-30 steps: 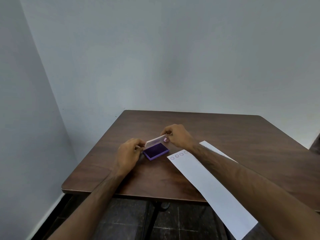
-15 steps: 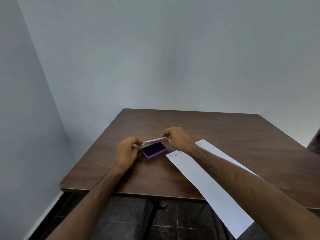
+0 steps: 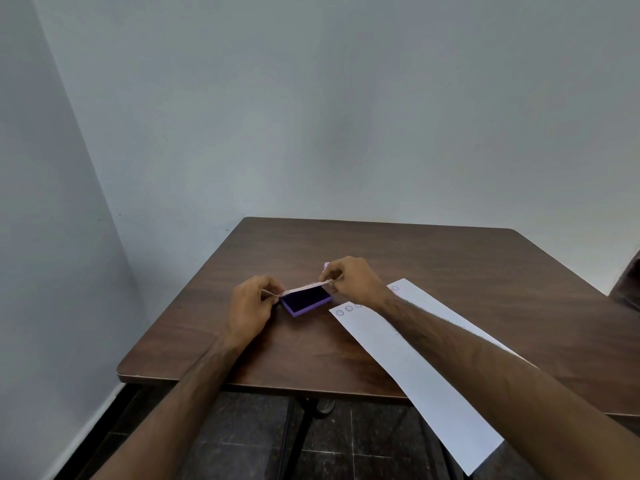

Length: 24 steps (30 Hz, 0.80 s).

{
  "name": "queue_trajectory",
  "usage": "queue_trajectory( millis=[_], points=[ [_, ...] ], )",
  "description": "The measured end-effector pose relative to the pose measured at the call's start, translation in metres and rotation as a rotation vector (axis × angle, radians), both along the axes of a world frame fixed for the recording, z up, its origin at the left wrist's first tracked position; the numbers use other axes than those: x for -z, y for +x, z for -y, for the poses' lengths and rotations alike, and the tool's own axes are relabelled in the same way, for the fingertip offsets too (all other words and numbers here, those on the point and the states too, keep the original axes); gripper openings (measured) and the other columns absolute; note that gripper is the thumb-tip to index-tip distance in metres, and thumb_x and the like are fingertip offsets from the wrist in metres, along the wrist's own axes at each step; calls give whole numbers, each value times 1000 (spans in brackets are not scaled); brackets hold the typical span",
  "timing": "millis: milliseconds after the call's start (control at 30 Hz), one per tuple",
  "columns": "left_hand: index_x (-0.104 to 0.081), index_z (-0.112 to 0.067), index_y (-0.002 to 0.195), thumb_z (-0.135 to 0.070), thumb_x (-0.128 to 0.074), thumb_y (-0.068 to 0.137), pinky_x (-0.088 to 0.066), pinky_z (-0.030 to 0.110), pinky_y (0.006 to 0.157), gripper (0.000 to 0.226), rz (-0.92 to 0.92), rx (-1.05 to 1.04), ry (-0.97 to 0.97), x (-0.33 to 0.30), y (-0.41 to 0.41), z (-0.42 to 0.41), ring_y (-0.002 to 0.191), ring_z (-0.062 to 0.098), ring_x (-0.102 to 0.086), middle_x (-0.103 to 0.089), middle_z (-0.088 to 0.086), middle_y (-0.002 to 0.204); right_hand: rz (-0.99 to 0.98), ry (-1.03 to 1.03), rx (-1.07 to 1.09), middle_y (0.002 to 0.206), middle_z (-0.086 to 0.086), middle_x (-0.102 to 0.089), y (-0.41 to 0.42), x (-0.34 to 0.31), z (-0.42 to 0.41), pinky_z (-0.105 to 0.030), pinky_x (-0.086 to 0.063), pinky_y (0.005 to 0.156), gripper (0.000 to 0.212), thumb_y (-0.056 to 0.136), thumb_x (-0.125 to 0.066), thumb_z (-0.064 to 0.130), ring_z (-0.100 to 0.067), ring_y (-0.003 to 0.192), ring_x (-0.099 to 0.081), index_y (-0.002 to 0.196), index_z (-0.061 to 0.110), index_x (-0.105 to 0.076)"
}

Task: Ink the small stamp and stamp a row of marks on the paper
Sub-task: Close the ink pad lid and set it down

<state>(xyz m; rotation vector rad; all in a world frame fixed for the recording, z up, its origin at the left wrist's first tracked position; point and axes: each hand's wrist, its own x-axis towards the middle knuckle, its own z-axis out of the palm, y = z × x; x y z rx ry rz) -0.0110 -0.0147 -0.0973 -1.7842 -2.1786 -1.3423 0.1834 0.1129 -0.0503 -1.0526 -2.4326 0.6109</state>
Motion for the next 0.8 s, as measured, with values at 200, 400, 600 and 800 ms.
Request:
queue_trajectory(
  millis=[200, 400, 600, 800],
  points=[
    [-69, -14, 82, 11, -76, 71, -43, 4, 61, 28, -19, 33, -34, 1, 0, 0, 76, 8, -69, -70, 0, 91, 50, 34, -26, 121, -9, -74, 4, 1, 4, -25, -56, 86, 30, 83, -69, -2, -16, 116, -66, 107, 11, -78],
    [-71, -14, 80, 5, -79, 69, -40, 7, 66, 24, -89, 47, -33, 2, -1, 1, 78, 9, -63, -70, -5, 83, 111, 67, -47, 116, -11, -74, 3, 2, 6, -22, -54, 82, 32, 83, -69, -6, -16, 95, -68, 110, 9, -77],
    [-73, -10, 76, 9, -72, 72, -41, 10, 67, 19, -125, 50, -34, 0, 2, 2, 75, 14, -61, -67, -3, 80, 146, 85, -65, 115, -10, -75, 2, 2, 8, -26, -56, 90, 33, 81, -73, -4, -19, 99, -71, 111, 9, -77],
    [-70, -11, 84, -8, -70, 82, -46, 21, 71, 3, -192, 100, 11, -1, 9, 5, 82, 13, -60, -65, -2, 85, 144, 63, -49, 114, -10, -75, 0, 3, 6, -25, -56, 87, 34, 81, -73, -5, -19, 98, -70, 111, 10, -77]
  ],
)
